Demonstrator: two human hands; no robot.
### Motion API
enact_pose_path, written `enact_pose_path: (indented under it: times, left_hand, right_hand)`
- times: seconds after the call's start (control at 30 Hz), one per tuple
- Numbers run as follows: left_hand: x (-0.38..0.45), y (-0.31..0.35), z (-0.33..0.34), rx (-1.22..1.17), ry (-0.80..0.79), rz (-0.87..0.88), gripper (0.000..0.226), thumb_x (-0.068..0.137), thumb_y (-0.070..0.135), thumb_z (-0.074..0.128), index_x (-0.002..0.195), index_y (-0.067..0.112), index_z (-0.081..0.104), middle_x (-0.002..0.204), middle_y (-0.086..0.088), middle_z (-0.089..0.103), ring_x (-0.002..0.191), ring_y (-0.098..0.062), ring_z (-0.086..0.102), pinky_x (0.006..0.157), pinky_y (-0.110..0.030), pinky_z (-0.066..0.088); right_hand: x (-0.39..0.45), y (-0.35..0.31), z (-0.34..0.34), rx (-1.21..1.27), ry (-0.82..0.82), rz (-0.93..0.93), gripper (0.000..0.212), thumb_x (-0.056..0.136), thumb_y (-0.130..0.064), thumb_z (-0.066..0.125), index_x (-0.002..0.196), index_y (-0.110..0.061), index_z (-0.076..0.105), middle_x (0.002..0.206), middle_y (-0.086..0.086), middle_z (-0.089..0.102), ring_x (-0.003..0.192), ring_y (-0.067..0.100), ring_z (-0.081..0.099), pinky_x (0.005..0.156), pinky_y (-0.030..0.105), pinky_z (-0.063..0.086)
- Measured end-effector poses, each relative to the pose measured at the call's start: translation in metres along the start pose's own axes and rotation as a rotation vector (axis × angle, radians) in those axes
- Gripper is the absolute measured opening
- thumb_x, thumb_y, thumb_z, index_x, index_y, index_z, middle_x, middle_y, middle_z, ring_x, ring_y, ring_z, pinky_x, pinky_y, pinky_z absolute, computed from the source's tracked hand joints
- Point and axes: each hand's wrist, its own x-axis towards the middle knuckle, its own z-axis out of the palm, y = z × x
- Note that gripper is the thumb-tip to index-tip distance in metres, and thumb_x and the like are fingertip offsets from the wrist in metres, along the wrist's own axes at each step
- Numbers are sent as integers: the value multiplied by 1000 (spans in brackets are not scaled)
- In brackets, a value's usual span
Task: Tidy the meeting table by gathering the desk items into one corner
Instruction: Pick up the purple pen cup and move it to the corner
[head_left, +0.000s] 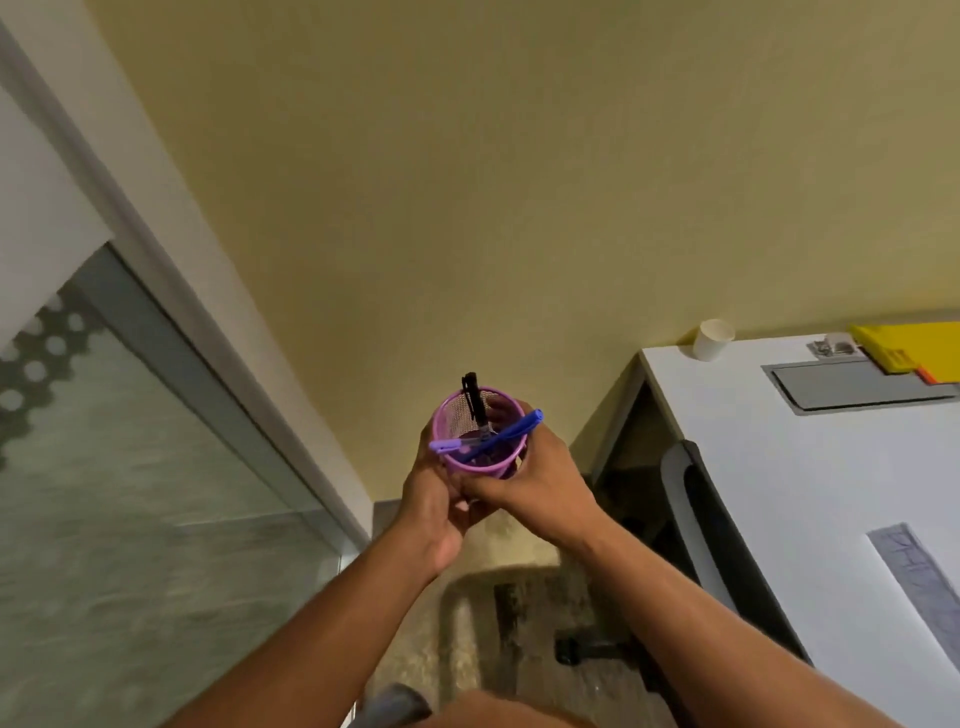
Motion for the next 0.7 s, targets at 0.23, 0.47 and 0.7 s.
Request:
enact_pose_path:
  times: [0.23,0.47,0.7]
  left_hand:
    - [90,24,67,92,-152,-85,54,108,47,40,88,27,86,103,-11,83,85,-22,82,60,-32,63]
    - [197,71,135,195,-272,-132,53,107,53,43,96,22,85,108,-12,82,90,-24,82,61,-32,63]
    - [276,110,206,295,-459,-190,53,108,53,39,120,16,75,111,-11,82,90,-22,81,66,-36,65]
  right_hand:
    - [66,36,-50,-31,176,67,79,64,-54,90,131,-58,47,122,-28,66,114,-9,65,98,17,54]
    - [165,63,-95,-28,325,162,85,65,-53,91,136,-53,44,124,-31,63,117,-14,61,94,8,48]
    - [237,77,-141,-45,501,236,93,67,-52,93,147,-36,47,137,-19,64,124,-2,63,110,40,55]
